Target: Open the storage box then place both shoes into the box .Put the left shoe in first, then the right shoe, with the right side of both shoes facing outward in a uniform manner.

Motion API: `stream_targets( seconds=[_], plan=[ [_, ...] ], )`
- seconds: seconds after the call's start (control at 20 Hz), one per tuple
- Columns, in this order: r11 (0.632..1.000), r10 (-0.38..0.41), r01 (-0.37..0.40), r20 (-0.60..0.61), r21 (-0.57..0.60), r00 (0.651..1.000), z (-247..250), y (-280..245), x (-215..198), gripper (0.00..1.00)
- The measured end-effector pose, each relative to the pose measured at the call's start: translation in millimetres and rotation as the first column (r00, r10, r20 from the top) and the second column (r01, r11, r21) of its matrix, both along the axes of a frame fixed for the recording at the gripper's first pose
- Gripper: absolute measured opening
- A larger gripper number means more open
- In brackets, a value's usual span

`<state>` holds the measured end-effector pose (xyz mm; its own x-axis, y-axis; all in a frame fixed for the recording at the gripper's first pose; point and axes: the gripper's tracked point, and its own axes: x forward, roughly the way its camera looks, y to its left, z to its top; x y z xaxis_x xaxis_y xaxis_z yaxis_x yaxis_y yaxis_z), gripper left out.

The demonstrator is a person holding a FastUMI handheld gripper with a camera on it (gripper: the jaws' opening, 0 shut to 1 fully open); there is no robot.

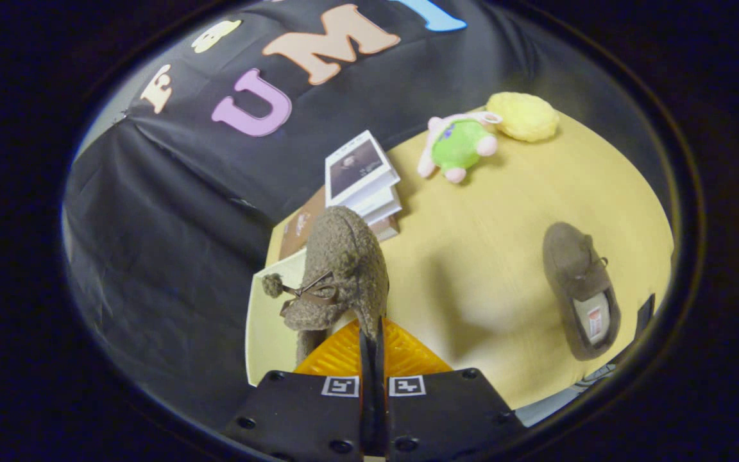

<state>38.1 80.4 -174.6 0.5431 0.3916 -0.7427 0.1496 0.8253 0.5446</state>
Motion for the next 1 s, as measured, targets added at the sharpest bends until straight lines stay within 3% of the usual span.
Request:
stream_targets(
  seconds=[0.15,0.45,1.0],
  plan=[
    [0.999,0.021,-0.021,0.017,0.025,1.0,19,25,3,0.03],
    [0.996,0.076,-0.076,-0.011,0.038,0.997,8,84,4,0.03],
    [0.984,0.176,-0.179,-0.112,-0.016,0.978,-57,171,-3,0.03]
  ],
)
